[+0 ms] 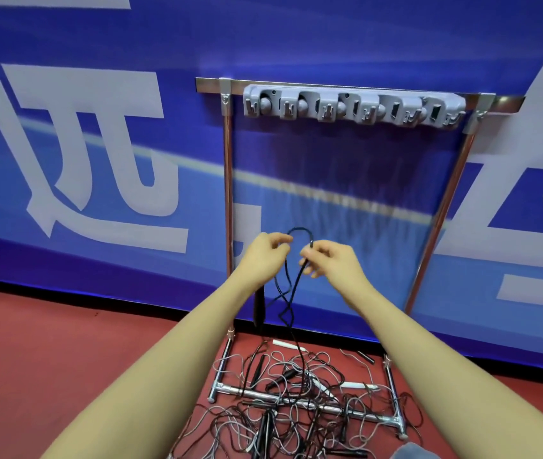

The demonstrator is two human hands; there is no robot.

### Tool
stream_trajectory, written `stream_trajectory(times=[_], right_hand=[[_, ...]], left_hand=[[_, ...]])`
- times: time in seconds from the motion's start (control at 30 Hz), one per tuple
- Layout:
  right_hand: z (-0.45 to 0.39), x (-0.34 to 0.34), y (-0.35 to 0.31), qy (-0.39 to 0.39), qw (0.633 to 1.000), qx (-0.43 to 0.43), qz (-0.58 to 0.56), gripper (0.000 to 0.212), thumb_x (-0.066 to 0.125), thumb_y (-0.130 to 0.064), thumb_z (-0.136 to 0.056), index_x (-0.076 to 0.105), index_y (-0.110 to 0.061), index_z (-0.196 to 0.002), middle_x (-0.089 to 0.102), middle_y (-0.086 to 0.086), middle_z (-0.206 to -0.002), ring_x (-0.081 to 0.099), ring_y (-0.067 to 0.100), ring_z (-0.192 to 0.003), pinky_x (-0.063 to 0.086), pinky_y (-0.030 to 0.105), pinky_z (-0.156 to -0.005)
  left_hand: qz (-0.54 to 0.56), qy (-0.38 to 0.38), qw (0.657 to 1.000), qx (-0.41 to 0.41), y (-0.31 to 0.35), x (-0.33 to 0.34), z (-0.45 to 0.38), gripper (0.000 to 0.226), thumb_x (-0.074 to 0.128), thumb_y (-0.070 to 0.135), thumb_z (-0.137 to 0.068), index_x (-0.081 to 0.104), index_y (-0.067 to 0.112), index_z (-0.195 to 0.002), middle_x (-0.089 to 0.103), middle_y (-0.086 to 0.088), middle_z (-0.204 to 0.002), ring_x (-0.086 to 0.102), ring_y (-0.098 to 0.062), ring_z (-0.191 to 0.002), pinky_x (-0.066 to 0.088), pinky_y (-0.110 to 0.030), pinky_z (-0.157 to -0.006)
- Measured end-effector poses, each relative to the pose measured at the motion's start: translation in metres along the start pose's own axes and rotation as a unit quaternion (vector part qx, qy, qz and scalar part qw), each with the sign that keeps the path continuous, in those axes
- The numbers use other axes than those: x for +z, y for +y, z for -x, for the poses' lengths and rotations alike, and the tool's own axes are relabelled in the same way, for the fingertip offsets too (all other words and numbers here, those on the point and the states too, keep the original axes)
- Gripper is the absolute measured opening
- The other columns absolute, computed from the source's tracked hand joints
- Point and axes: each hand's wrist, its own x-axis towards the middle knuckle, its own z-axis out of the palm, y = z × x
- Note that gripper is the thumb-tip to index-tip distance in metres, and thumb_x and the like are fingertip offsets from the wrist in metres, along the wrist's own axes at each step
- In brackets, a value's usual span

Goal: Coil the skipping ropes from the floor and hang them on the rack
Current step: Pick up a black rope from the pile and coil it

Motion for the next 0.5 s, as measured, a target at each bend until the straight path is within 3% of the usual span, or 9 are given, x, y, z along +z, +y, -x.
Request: stream_trajectory(times=[0.07, 0.13, 0.27, 0.33, 0.43, 0.5], right_hand=[[-0.005, -0.003, -0.007, 0.044, 0.995, 0.002, -0.084, 0.017, 0.058, -0.012, -0.093, 0.065, -0.005, -0.079, 0.068, 0.009, -0.075, 0.061, 0.014, -0.060, 0.049, 0.022, -0.058], [-0.008, -0.006, -0.016, 0.065, 0.988, 0.010, -0.142, 0.019, 0.057, -0.013, -0.094, 0.064, -0.005, -0.079, 0.067, 0.008, -0.074, 0.060, 0.012, -0.058, 0.049, 0.020, -0.057], [-0.011, -0.010, -0.026, 0.076, 0.975, 0.009, -0.210, 0.019, 0.055, -0.015, -0.096, 0.063, -0.005, -0.081, 0.065, 0.008, -0.074, 0.059, 0.011, -0.055, 0.049, 0.020, -0.056], [-0.011, -0.013, -0.024, 0.079, 0.971, 0.008, -0.226, 0.018, 0.054, -0.018, -0.096, 0.063, -0.006, -0.087, 0.066, 0.008, -0.078, 0.061, 0.014, -0.059, 0.048, 0.021, -0.055], [-0.007, -0.018, -0.011, 0.049, 0.991, 0.029, -0.125, 0.012, 0.058, -0.024, -0.094, 0.063, -0.013, -0.092, 0.066, 0.008, -0.090, 0.060, 0.017, -0.068, 0.045, 0.023, -0.054], [-0.001, -0.017, 0.002, -0.016, 0.999, 0.046, 0.004, 0.005, 0.063, -0.021, -0.090, 0.063, -0.018, -0.094, 0.066, 0.005, -0.094, 0.059, 0.014, -0.074, 0.045, 0.020, -0.058]], left_hand=[[-0.043, -0.062, 0.997, 0.000, -0.012, 0.006, 0.012, 0.031, 0.053, 0.011, -0.088, 0.062, 0.015, -0.118, 0.039, -0.001, -0.082, 0.046, -0.013, -0.067, 0.033, -0.013, -0.056], [-0.094, -0.090, 0.991, 0.014, -0.025, 0.014, 0.023, 0.028, 0.057, 0.017, -0.089, 0.062, 0.017, -0.116, 0.039, -0.004, -0.093, 0.046, -0.015, -0.084, 0.031, -0.017, -0.069], [-0.102, -0.040, 0.993, 0.035, -0.032, 0.021, 0.026, 0.020, 0.058, 0.026, -0.092, 0.071, 0.011, -0.094, 0.056, -0.009, -0.092, 0.048, -0.015, -0.076, 0.030, -0.020, -0.066], [-0.089, -0.014, 0.995, 0.041, -0.024, 0.019, 0.022, 0.020, 0.059, 0.024, -0.092, 0.072, 0.009, -0.090, 0.063, -0.003, -0.082, 0.048, -0.007, -0.067, 0.031, -0.017, -0.062], [-0.043, 0.020, 0.999, 0.026, -0.007, 0.014, 0.015, 0.020, 0.060, 0.023, -0.091, 0.072, 0.009, -0.085, 0.056, 0.009, -0.060, 0.046, 0.001, -0.050, 0.032, -0.012, -0.050], [-0.030, 0.042, 0.998, 0.025, 0.003, 0.011, 0.007, 0.021, 0.060, 0.025, -0.090, 0.073, 0.010, -0.084, 0.061, 0.003, -0.064, 0.045, -0.001, -0.048, 0.032, -0.013, -0.049]])
